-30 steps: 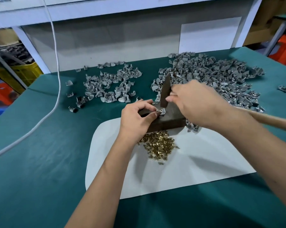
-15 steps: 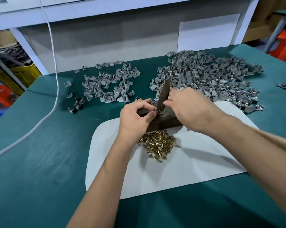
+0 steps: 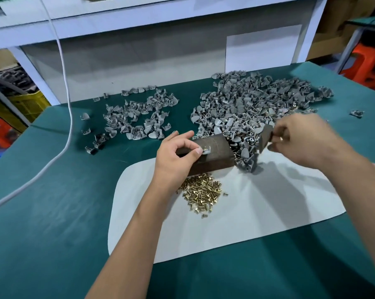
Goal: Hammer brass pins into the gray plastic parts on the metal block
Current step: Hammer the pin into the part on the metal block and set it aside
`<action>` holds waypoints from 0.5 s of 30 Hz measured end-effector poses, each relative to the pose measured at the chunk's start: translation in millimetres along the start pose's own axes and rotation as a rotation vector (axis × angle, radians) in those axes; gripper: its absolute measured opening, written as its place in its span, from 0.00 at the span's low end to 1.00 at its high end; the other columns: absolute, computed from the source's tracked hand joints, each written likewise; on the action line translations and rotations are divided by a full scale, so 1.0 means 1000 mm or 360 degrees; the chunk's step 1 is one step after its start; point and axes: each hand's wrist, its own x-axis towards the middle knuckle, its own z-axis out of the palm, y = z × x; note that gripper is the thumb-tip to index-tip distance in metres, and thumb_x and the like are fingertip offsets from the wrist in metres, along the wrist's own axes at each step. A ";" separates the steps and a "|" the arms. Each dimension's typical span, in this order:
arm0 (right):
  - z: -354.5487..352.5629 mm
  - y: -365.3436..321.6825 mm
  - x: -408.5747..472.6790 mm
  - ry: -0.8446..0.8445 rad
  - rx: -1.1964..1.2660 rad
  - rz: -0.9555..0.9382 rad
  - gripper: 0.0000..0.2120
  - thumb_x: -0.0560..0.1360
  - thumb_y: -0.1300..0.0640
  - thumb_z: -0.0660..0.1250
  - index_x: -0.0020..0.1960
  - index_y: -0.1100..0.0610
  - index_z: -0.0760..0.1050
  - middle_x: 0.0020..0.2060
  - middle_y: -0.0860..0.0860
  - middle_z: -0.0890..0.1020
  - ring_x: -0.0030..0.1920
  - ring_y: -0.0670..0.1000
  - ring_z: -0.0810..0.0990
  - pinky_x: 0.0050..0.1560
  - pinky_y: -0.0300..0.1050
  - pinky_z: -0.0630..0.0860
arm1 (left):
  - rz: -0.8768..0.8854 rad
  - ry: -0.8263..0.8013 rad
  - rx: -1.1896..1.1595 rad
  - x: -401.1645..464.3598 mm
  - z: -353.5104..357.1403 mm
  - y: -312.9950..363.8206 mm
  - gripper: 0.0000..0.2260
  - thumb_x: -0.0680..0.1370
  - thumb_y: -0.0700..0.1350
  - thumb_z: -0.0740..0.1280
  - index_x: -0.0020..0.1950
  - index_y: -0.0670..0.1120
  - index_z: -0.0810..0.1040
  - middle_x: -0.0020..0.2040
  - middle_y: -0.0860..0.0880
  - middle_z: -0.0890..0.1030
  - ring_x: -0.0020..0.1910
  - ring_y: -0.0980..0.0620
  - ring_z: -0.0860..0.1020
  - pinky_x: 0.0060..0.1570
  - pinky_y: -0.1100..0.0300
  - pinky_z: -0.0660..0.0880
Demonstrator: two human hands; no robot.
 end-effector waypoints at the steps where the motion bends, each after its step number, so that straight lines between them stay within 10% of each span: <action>1: 0.002 0.002 -0.002 -0.0047 -0.0041 0.0025 0.10 0.70 0.53 0.77 0.35 0.50 0.77 0.34 0.48 0.81 0.37 0.56 0.79 0.39 0.47 0.76 | -0.0002 -0.0004 0.0008 0.000 0.000 0.001 0.07 0.76 0.40 0.75 0.40 0.50 0.85 0.66 0.56 0.81 0.76 0.55 0.66 0.77 0.46 0.58; 7: 0.006 0.003 -0.005 -0.0368 -0.0053 -0.0074 0.08 0.70 0.55 0.78 0.38 0.48 0.80 0.37 0.49 0.84 0.41 0.54 0.82 0.45 0.46 0.80 | 0.0004 -0.0018 0.0024 -0.001 0.001 0.001 0.06 0.76 0.41 0.76 0.40 0.50 0.85 0.66 0.58 0.80 0.76 0.55 0.65 0.78 0.45 0.58; 15: 0.009 -0.064 -0.001 -0.0076 0.0331 -0.0633 0.08 0.75 0.50 0.75 0.53 0.45 0.80 0.42 0.42 0.81 0.43 0.45 0.81 0.48 0.49 0.82 | -0.0003 0.0012 -0.0070 0.002 0.001 -0.004 0.09 0.75 0.39 0.75 0.38 0.52 0.85 0.66 0.54 0.82 0.76 0.55 0.67 0.78 0.44 0.57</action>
